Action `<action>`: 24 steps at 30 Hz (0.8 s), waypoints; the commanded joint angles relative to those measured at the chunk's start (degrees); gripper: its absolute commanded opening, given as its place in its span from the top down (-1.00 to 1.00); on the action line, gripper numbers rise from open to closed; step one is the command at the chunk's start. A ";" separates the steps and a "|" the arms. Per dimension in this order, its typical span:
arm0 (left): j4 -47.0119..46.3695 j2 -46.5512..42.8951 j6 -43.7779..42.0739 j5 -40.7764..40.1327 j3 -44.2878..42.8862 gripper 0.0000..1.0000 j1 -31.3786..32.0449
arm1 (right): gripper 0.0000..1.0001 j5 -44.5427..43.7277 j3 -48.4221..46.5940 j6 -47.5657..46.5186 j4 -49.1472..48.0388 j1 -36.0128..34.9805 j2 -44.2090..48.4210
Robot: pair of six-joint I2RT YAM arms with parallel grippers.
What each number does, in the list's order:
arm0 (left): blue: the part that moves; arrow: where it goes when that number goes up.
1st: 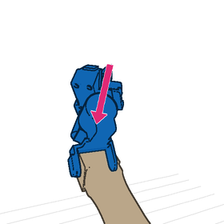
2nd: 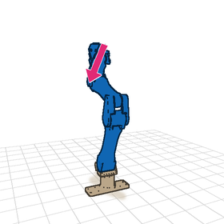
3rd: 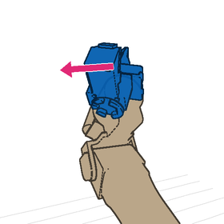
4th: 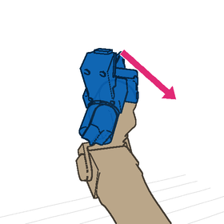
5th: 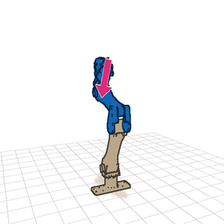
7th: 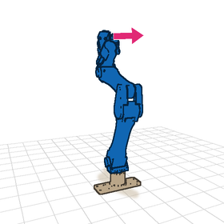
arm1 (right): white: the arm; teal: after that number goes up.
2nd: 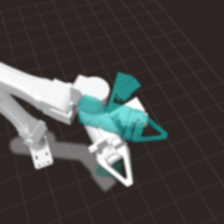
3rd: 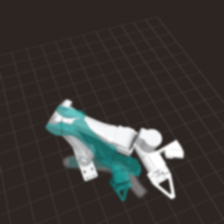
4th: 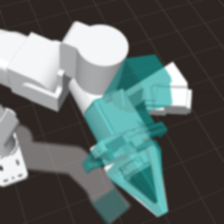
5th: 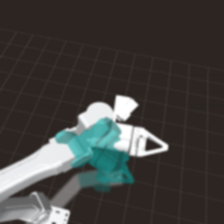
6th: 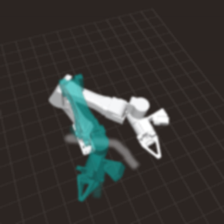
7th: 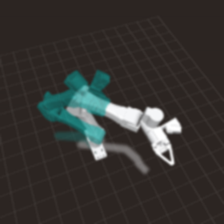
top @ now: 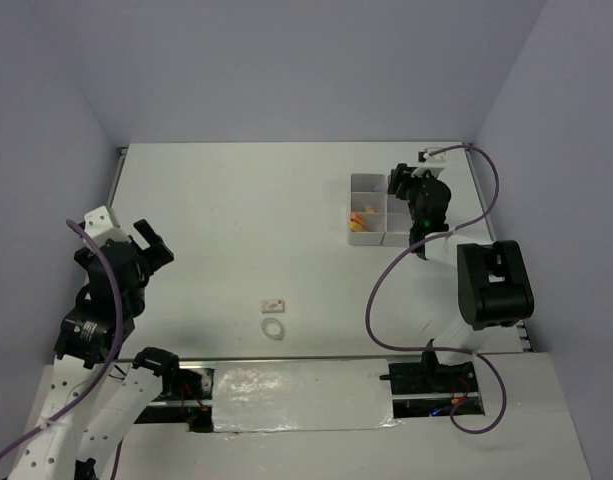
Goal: Sort the stationery into containers
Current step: Place the stationery in the storage box, then pick up the stationery from the center of the board.
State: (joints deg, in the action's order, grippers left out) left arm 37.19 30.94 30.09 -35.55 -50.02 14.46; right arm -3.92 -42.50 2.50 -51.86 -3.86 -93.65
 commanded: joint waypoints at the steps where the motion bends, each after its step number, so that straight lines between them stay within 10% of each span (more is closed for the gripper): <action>1: -2.56 0.00 -1.08 0.66 0.45 -0.99 0.22 | -0.33 5.74 -0.92 0.65 -1.60 0.08 5.29; 13: -1.33 2.36 1.02 -2.24 -0.08 -0.99 -0.92 | -0.99 0.92 -26.75 -7.96 61.83 -32.69 9.28; 24: -0.71 3.25 1.20 -1.10 -0.34 -0.99 -1.71 | -0.99 -28.69 -38.62 35.10 81.37 -56.86 -5.64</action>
State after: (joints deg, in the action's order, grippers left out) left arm 37.60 34.94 31.55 -36.91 -49.50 13.15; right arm -23.09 -78.37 24.97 22.00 -55.79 -96.16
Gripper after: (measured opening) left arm 0.993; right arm 0.996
